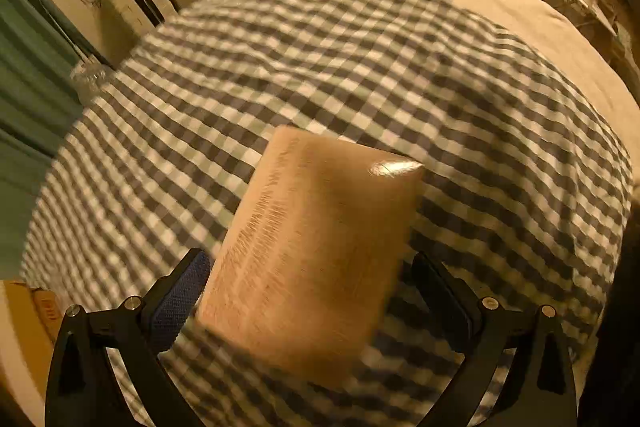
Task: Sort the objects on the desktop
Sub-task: 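Grasp the printed leaflet card with the left tool, then carry the leaflet card with the left tool over the box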
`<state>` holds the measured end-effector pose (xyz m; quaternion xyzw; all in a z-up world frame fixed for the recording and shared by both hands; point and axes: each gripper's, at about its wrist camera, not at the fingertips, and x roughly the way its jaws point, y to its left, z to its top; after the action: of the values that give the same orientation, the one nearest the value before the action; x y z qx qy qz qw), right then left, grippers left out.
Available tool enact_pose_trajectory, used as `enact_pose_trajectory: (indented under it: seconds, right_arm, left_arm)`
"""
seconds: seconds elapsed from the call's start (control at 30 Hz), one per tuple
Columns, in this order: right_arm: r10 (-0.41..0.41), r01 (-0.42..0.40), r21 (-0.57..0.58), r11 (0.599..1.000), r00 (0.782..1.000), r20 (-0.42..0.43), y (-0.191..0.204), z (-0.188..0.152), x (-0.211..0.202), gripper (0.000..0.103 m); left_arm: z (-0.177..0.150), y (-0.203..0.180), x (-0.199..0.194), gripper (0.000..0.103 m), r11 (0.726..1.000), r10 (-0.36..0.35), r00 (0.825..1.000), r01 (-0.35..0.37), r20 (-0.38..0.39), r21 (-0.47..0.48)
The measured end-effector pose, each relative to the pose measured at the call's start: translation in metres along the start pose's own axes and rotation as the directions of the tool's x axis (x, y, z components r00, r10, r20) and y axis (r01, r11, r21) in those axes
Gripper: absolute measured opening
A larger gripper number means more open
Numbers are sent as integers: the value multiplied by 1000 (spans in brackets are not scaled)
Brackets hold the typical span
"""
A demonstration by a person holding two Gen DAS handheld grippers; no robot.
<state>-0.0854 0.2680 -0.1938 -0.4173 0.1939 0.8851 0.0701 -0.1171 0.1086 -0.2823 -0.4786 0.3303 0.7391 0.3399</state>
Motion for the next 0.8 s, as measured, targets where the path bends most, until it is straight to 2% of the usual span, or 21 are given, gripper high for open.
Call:
enact_pose_trajectory:
  seconds: [0.1,0.17,0.23,0.27,0.37,0.4,0.53,0.67,0.8]
  right_arm:
    - [-14,14,-3,1000,1000,-27,-4,-3,15,103]
    - [-21,21,2,1000,998,-54,-3,-6,24,103]
    - [-17,18,15,1000,998,-65,-5,-8,29,103]
    - [-17,19,24,1000,998,-64,-7,-8,30,103]
    - [-31,32,28,999,998,-55,-4,-9,31,103]
    - [-40,41,20,999,998,-51,-4,-11,31,103]
    - [-93,93,-28,995,995,-19,2,-15,25,103]
    - [-86,87,-31,996,995,51,6,-13,-4,103]
    - [-85,90,-37,995,990,111,16,-10,-39,103]
  left_arm:
    - [2,8,16,103,998,-31,999,30,-12,-57]
    - [0,14,17,101,991,-68,998,68,10,-117]
    - [-3,16,12,88,987,-71,997,75,37,-140]
    - [-4,17,9,85,986,-74,996,80,41,-149]
    - [-10,22,-10,80,964,-180,980,193,90,-182]
    - [-12,21,-21,78,961,-184,976,203,116,-187]
    - [-18,20,-62,77,962,-117,980,152,164,-227]
    - [-25,35,-109,77,947,-71,967,142,244,-287]
    - [-37,44,-161,77,937,17,949,95,315,-337]
